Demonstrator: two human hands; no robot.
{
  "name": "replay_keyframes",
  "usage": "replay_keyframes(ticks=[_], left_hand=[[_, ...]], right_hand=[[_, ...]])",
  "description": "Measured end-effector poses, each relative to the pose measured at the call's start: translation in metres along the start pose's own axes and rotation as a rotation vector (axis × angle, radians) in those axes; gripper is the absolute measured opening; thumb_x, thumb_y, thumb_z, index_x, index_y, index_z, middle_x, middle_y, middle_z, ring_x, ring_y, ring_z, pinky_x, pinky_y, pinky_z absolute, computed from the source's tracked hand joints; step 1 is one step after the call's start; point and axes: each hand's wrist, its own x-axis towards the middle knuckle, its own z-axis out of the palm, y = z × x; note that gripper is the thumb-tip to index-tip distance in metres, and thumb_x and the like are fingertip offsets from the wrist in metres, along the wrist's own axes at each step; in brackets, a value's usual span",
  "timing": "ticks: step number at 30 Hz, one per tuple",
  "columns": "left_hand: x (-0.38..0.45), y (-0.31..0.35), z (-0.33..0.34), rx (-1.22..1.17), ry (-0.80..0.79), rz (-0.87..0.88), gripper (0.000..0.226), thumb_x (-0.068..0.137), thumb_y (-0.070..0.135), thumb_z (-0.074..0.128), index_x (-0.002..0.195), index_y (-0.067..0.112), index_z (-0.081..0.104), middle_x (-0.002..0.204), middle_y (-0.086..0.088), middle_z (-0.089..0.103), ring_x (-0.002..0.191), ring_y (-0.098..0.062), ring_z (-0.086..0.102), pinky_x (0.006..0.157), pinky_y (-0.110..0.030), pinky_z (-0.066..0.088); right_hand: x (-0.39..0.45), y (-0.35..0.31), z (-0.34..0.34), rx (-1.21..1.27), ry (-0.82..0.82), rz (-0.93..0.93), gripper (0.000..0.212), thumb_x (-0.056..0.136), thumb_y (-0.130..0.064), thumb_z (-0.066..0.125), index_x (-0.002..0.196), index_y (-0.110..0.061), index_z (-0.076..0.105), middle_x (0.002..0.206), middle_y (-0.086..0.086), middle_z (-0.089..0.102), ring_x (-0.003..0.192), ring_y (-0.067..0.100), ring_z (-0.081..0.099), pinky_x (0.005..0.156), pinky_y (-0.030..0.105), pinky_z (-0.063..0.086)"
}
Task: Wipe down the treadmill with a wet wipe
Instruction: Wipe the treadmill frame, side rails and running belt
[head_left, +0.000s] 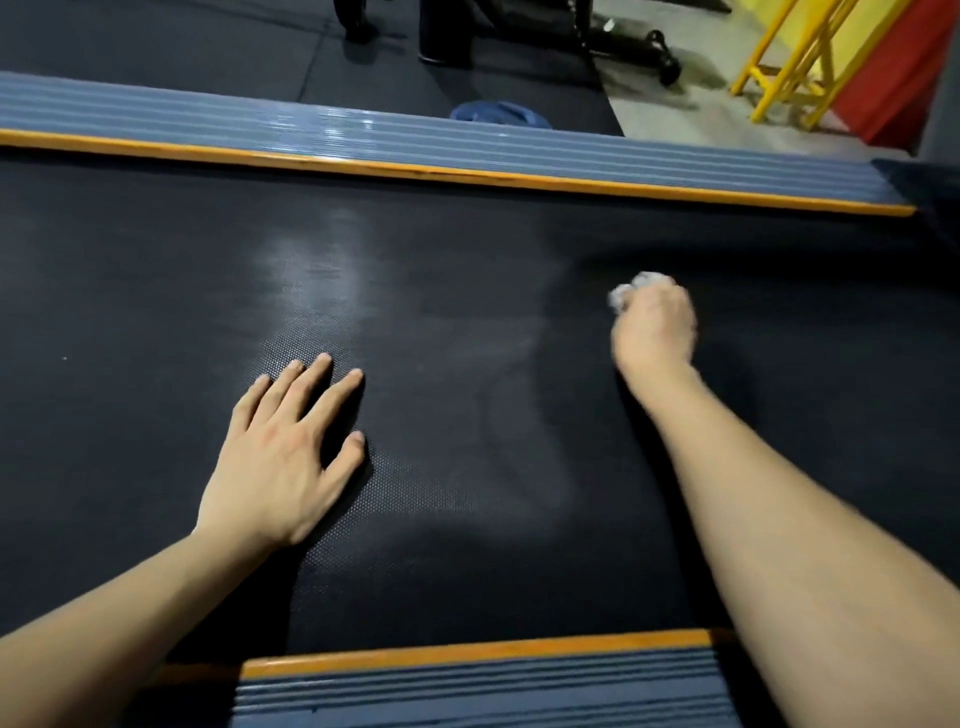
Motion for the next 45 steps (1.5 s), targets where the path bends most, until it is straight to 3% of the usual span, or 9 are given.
replay_keyframes(ticks=[7,15,17,23,27,32,36,40,45], left_hand=[[-0.002,-0.008,-0.004,-0.048,-0.013,0.03,0.064,0.096,0.06,0.032,0.156,0.039,0.034,0.166,-0.001,0.03,0.155,-0.022,0.021,0.127,-0.04,0.009],[-0.001,-0.001,-0.001,-0.016,0.008,-0.018,0.063,0.095,0.055,0.034,0.155,0.037,0.035,0.165,-0.003,0.031,0.154,-0.024,0.022,0.127,-0.04,0.008],[-0.001,-0.001,-0.001,-0.01,0.002,-0.019,0.063,0.095,0.055,0.035,0.155,0.037,0.035,0.165,-0.003,0.031,0.154,-0.024,0.022,0.127,-0.041,0.008],[-0.001,-0.009,-0.003,-0.052,-0.01,0.016,0.064,0.095,0.058,0.035,0.156,0.037,0.036,0.166,-0.003,0.03,0.154,-0.025,0.021,0.127,-0.041,0.009],[-0.002,-0.006,-0.002,-0.044,0.005,-0.002,0.065,0.094,0.057,0.034,0.156,0.038,0.035,0.166,-0.003,0.03,0.155,-0.024,0.02,0.127,-0.04,0.007],[-0.001,-0.002,0.001,-0.013,0.04,-0.011,0.063,0.093,0.054,0.036,0.154,0.036,0.038,0.164,-0.006,0.033,0.153,-0.028,0.024,0.126,-0.043,0.011],[-0.001,-0.001,0.001,-0.01,0.04,-0.014,0.063,0.093,0.053,0.039,0.154,0.036,0.039,0.163,-0.005,0.034,0.152,-0.028,0.026,0.126,-0.043,0.012],[0.001,-0.008,-0.001,-0.051,0.021,0.036,0.061,0.097,0.051,0.031,0.155,0.033,0.038,0.164,-0.009,0.032,0.151,-0.033,0.026,0.125,-0.045,0.013],[-0.001,-0.01,-0.001,-0.038,0.024,0.063,0.061,0.098,0.042,0.025,0.156,0.029,0.037,0.163,-0.012,0.033,0.151,-0.035,0.027,0.123,-0.046,0.012]], right_hand=[[-0.106,-0.137,0.016,0.202,-0.283,-0.754,0.013,0.093,-0.018,0.055,0.083,-0.018,0.065,0.1,0.009,0.062,0.087,0.031,0.057,0.07,0.037,0.041],[-0.018,0.033,0.003,-0.048,-0.013,-0.018,0.02,0.087,-0.011,0.053,0.093,-0.008,0.072,0.103,0.014,0.066,0.096,0.034,0.062,0.074,0.031,0.047],[-0.05,-0.016,0.006,-0.027,-0.029,-0.112,0.015,0.082,-0.011,0.056,0.084,-0.009,0.071,0.093,0.013,0.066,0.087,0.033,0.065,0.062,0.028,0.037],[-0.142,-0.126,0.014,0.201,-0.366,-0.762,0.037,0.09,-0.03,0.034,0.085,-0.017,0.068,0.099,0.006,0.06,0.089,0.028,0.058,0.068,0.033,0.04],[-0.083,-0.004,-0.006,-0.039,-0.081,-0.483,0.012,0.08,-0.03,0.053,0.07,-0.025,0.057,0.089,0.0,0.066,0.086,0.024,0.062,0.064,0.031,0.036],[-0.052,0.071,-0.02,-0.062,-0.04,-0.079,0.024,0.09,-0.008,0.049,0.093,-0.009,0.073,0.106,0.014,0.062,0.099,0.032,0.061,0.08,0.034,0.047],[-0.132,-0.053,-0.001,0.07,-0.126,-0.452,0.011,0.076,-0.013,0.055,0.07,-0.013,0.064,0.082,0.005,0.059,0.08,0.027,0.061,0.06,0.03,0.038],[-0.209,-0.138,-0.001,0.131,-0.391,-0.795,0.023,0.095,-0.015,0.051,0.107,-0.012,0.07,0.115,0.01,0.059,0.111,0.028,0.057,0.083,0.034,0.052],[-0.135,-0.003,-0.034,-0.016,-0.207,-0.369,0.027,0.087,-0.027,0.049,0.098,-0.016,0.071,0.107,0.007,0.067,0.102,0.029,0.063,0.085,0.037,0.05]])
